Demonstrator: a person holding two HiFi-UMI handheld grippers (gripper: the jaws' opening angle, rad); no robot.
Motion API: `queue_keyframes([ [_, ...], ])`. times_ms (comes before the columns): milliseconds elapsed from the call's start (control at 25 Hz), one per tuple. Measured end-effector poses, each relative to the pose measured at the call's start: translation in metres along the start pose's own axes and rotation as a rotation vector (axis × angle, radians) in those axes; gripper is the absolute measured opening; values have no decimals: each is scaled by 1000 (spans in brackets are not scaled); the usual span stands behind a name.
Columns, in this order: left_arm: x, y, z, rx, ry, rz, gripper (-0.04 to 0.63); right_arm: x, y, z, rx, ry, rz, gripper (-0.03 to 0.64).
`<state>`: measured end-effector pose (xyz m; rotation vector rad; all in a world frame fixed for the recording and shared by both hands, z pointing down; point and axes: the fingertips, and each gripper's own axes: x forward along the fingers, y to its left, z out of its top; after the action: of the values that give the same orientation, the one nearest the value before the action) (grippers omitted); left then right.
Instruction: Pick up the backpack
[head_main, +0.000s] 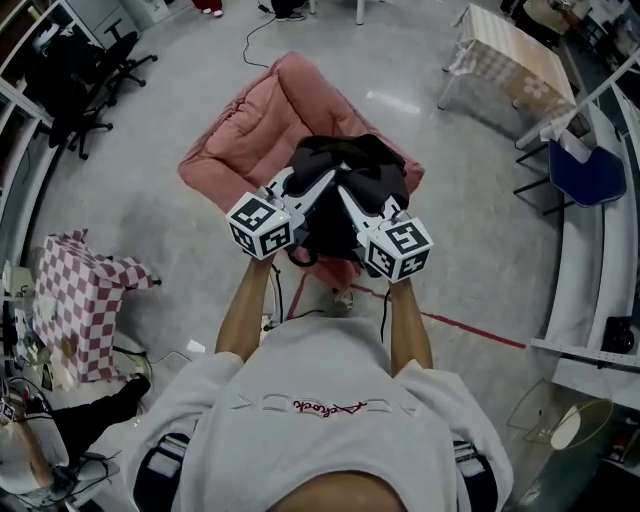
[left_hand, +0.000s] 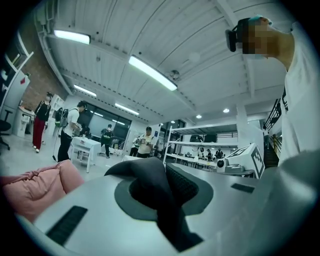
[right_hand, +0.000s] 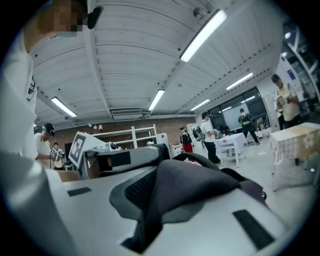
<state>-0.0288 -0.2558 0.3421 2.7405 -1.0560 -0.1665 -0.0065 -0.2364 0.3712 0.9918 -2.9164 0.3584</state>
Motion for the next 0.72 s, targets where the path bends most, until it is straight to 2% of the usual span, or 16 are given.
queue_keyframes([
  [320,-57,-19,-8,-13,10,-27,54,-8,53,-23,28,10,-37,44],
  [520,-91,-33,-37,-53,47,-20,54,-20,88,-59,69,48,-46,44],
  [720,-108,-41,-42,-67,30,-26,54,-27,100,-69,78,46,-60,44],
])
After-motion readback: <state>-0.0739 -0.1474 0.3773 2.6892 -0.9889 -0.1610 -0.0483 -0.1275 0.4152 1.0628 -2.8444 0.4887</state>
